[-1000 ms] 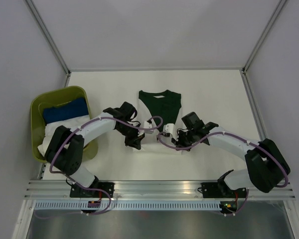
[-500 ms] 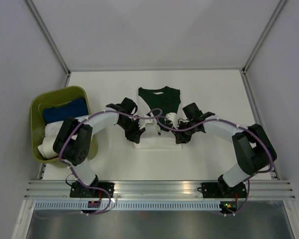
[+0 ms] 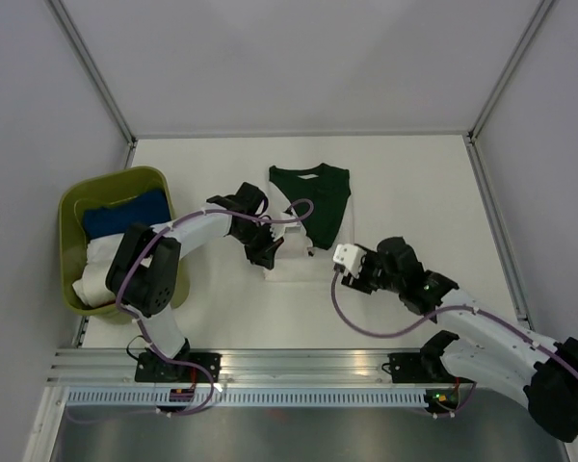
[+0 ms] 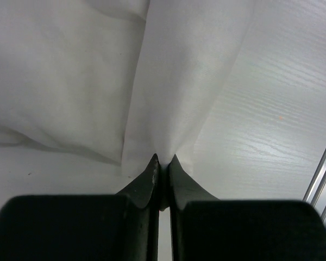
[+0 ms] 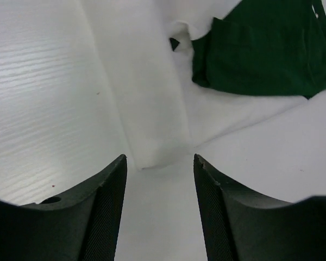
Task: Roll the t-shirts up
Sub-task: Roll the tshirt
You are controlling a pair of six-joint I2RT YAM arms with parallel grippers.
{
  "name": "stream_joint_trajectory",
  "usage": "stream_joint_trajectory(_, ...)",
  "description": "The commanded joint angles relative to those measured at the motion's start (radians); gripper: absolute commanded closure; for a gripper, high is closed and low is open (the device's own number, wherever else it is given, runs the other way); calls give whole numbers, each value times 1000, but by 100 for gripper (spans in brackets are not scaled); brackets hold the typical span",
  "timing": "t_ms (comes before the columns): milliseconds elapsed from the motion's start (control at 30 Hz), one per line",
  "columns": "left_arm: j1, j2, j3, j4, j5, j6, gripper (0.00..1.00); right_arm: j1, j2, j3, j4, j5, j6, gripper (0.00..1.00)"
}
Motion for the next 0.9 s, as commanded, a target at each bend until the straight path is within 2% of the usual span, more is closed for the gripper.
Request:
stream_joint_trajectory(0,8,21,59,25,20,-48,95,130,-36,-81,90,210,-137,41)
stream_joint_trajectory(33,8,23,61,26,18,-51,94,191,-29,-89,88,246,-138,41)
stream_joint_trajectory(167,8,36,79,20,11,-59,93,311,43,-127,171,412,-158,41)
stream_joint_trajectory(333,8,44,86,12,4,-50,92,314,223,-103,304,444,-111,37)
stream_joint_trajectory(433,8,53,93,-1,1,-36,91,313,339,-85,386,536,-63,37)
stream_joint_trajectory(567,8,55,104,-21,7,-11,88,305,439,-77,415,542,-66,41)
stream_joint_trajectory(600,8,55,105,-26,9,-5,88,305,454,-80,424,554,-68,44)
stream_joint_trajectory(633,14,53,109,-35,20,4,85,299,461,-83,432,562,-68,60)
stream_joint_trajectory(700,25,52,116,-51,30,35,82,290,462,-78,404,504,-54,80)
stream_joint_trajectory(733,39,50,121,-57,49,47,77,267,456,-75,388,472,-54,96)
stream_joint_trajectory(767,43,50,135,-72,55,74,75,256,448,-69,374,447,-53,100)
stream_joint_trajectory(867,69,52,174,-78,34,120,68,229,412,-11,273,328,-43,99)
